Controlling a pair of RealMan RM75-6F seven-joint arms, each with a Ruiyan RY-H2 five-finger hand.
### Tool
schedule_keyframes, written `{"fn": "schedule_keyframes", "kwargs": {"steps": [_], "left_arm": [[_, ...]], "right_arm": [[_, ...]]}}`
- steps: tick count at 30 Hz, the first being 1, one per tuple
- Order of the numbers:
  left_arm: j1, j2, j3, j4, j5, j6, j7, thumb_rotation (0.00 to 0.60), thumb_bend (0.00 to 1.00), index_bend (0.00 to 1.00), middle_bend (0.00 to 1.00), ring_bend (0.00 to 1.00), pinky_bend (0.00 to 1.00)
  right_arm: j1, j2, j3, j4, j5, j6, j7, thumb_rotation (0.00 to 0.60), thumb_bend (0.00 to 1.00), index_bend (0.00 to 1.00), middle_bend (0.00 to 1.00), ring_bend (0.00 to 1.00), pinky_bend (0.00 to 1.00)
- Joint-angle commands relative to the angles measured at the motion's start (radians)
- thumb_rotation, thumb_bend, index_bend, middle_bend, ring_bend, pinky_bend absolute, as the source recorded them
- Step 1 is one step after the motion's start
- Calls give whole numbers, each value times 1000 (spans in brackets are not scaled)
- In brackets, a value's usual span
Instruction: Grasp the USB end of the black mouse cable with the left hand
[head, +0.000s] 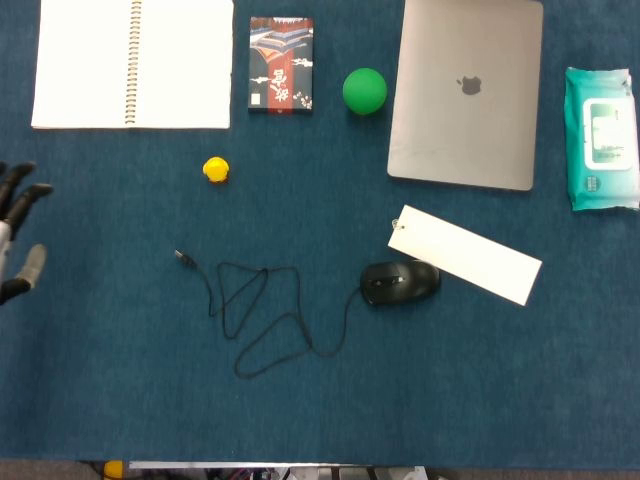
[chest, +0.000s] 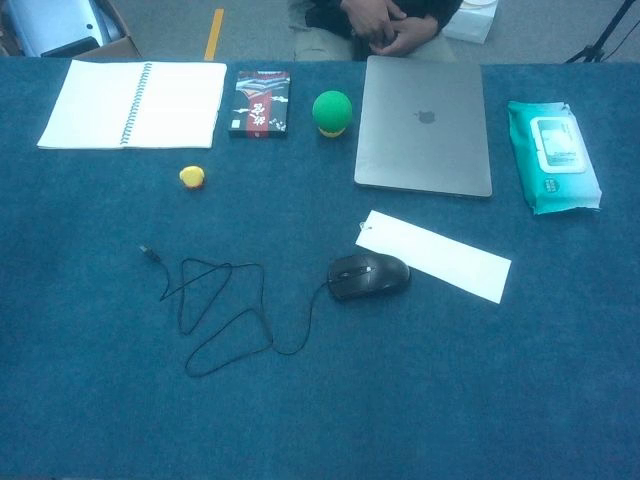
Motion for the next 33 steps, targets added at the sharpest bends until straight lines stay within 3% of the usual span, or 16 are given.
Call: {"fn": "schedule_keyframes", "kwargs": {"steps": [1,12,18,28,33], "left_arm": [[-62,14,6,27,58,-61,-55,600,400,216,147,110,0],[-220,-105,13,195,213,-149,-127,600,368,384,222,131,0],[-264,-193,28,285,233,-169,-158,600,329,482,233,131,0],[-279,-292,69,364,227,-191,-130,600,308,470,195,57,0],[-292,-349,88,454,236,-198,-120,600,307,470,191,40,0]], "right_arm": [[10,15,9,-22,-5,-3,0,600,373,403,363,263,359],[25,46,22,-71,-3,-9,-23,600,373,403,363,263,359],[24,47,19,-78,-1,-10,-26,600,372,403,363,263,359],[23,46,14,-73,4,-16,-20,600,373,403,363,263,359],[27,46,13,-74,5,-22,-22,600,373,403,363,263,359]]}}
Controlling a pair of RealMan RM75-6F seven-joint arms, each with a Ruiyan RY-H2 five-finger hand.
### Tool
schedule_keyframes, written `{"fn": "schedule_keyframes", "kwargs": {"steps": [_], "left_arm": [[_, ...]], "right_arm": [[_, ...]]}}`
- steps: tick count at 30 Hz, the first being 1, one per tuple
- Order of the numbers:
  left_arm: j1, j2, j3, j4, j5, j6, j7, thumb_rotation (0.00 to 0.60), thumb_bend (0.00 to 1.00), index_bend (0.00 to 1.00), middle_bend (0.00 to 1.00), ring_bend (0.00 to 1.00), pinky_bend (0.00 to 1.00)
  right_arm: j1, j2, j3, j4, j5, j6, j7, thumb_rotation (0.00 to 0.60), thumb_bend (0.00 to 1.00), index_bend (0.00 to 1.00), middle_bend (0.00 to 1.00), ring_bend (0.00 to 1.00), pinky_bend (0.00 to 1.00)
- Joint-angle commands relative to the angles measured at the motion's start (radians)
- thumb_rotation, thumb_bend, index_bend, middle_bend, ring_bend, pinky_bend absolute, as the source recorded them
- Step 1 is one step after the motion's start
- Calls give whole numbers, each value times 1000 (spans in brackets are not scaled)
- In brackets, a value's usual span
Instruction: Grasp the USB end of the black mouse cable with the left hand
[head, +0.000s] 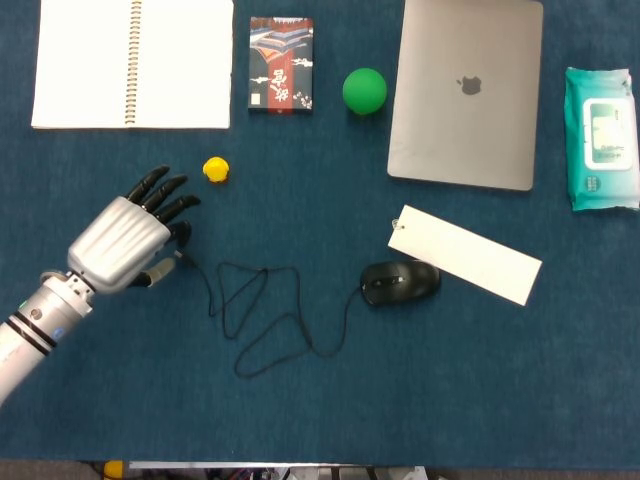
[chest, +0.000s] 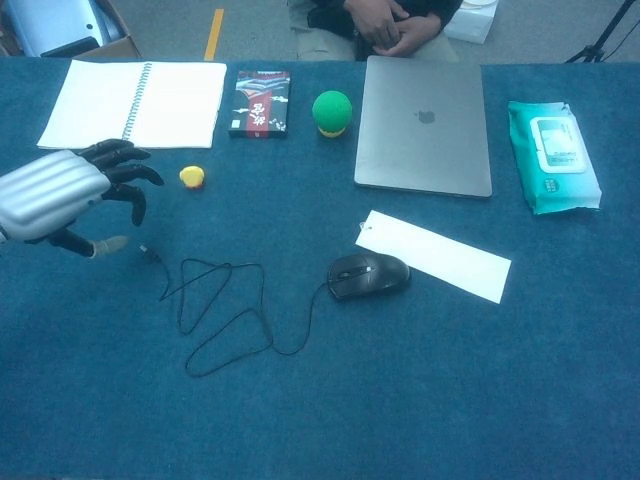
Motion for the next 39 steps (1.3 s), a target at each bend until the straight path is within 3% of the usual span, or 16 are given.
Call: {"fn": "schedule_keyframes", "kwargs": {"steps": [1,15,39], "left_arm": [[-13,-42,18,68,10,-7,5,600,308,470,190,37,0],[-33,-139,57,200,5,-4,-36,600,308,470,177,23,0],[-43,-209,90,319,-31,8,-112,600,308,495,185,23,0]], "right_arm": [[1,0,0,-1,-1,-1,0,600,373,403,363,263,359],[2,1,-3,-4,7,-8,-2,600,373,403,363,263,359],[-3,9,-2,-10,19,-3,-3,600,373,403,363,263,359]]}}
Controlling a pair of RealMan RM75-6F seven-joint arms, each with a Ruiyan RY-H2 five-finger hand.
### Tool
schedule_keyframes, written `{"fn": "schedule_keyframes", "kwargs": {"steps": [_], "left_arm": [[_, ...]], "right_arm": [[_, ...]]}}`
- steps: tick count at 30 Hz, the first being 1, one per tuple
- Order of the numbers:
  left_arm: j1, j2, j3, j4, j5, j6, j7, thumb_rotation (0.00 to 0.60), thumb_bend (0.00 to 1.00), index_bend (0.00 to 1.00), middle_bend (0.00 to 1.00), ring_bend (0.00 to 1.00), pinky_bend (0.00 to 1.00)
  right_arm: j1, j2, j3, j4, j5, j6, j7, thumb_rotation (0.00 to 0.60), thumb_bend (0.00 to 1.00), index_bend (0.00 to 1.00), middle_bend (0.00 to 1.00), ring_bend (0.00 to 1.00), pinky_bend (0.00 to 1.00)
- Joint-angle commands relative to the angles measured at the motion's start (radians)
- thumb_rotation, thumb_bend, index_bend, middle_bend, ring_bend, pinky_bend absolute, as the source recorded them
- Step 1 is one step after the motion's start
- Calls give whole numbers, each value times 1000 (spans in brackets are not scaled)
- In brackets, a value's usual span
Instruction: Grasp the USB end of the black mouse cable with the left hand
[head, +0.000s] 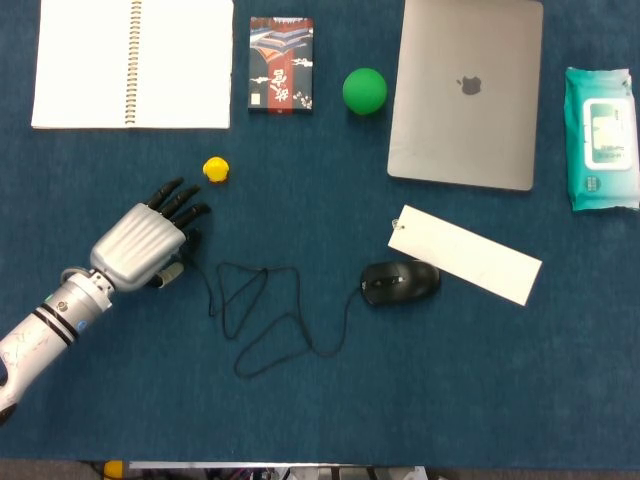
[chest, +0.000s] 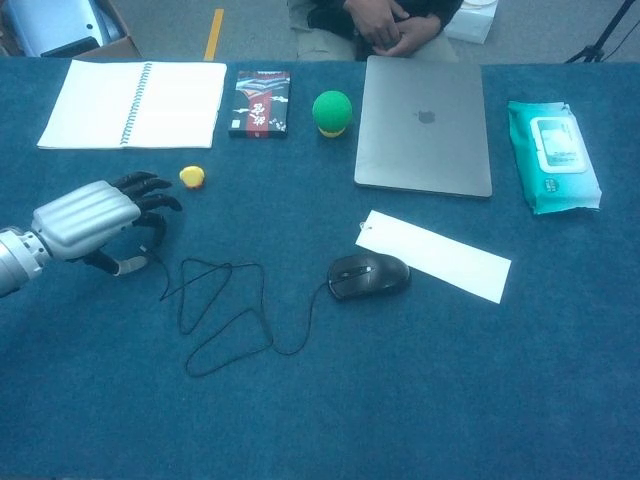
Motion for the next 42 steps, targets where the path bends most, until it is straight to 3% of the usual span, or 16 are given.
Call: {"fn": "schedule_keyframes", "kwargs": {"steps": [1,18,29,35,42], "left_arm": [[1,-3,3,4,-4,2,-6,600,308,504,187,24,0],[-4,-23,14,5,-25,-12,-15,600,308,518,190,24,0],[-11,-3,2,-46,-45,-7,-22,600,308,591,216,28,0],[-25,115,-46,-227,-95,-3,34,600,308,593,240,34,0],[-35,275,-117,-544,-174,-2,116,600,308,592,240,34,0]], "right_arm": [[0,0,0,0,0,0,0,600,373,403,363,263,359],[-11,7,-1,7,4,11,19,600,373,403,363,263,359],[-13,5,2,22,7,13,41,600,373,403,363,263,359],[-7,-3,1,33,0,4,55,600,373,403,363,263,359],[3,-19,-2,56,-5,-11,78,600,373,403,363,263,359]]}}
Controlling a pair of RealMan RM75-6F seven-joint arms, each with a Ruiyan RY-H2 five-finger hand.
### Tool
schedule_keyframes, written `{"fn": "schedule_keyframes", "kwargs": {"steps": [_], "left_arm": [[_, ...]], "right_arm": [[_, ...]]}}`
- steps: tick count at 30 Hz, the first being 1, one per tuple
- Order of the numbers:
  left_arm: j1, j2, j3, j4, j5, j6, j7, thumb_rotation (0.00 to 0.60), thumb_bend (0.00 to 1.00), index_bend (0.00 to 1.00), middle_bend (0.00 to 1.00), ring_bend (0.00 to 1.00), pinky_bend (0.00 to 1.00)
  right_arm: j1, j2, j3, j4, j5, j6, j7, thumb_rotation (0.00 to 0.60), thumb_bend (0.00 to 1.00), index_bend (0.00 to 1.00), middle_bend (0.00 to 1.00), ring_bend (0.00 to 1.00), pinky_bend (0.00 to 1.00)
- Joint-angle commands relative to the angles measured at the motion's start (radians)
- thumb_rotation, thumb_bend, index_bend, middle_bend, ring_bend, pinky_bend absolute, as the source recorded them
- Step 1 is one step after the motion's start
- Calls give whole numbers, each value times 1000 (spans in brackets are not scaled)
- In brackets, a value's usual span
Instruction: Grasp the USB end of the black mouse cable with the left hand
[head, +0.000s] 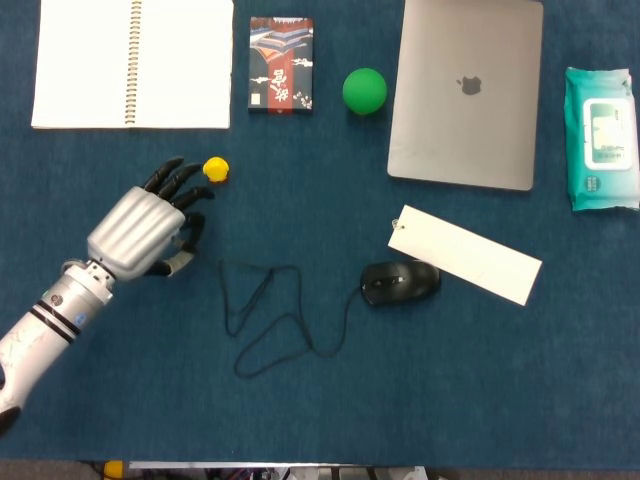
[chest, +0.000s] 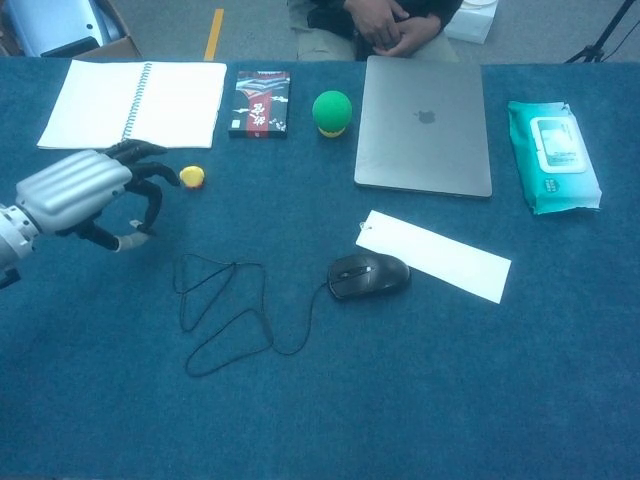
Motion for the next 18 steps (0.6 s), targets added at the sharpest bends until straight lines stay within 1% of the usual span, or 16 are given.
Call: {"fn": "schedule_keyframes", "kwargs": {"steps": [1,4,9,13,18], "left_arm": [[-13,124,-62,-218,-66,-2,70,600,308,592,239,34,0],[-24,165,-81,-317,-82,-14,96,600,308,592,238,35,0],[-48,222,-93,-454,-89,-56,162,600,308,592,236,35,0],[-60,239,-107,-507,-98,-72,189,600,308,591,234,35,0],[-71,256,-116,-540,-108,-91,209,600,308,590,234,36,0]], "right_arm": [[2,-4,-1,7,-2,-3,7,600,372,403,363,263,359],[3,-8,-2,16,-1,-6,15,600,373,403,363,263,359],[5,-15,-2,29,0,-9,28,600,373,403,363,263,359],[3,-18,-3,38,0,-9,40,600,373,403,362,263,359],[0,-20,-3,49,5,-6,52,600,373,403,363,263,359]]}}
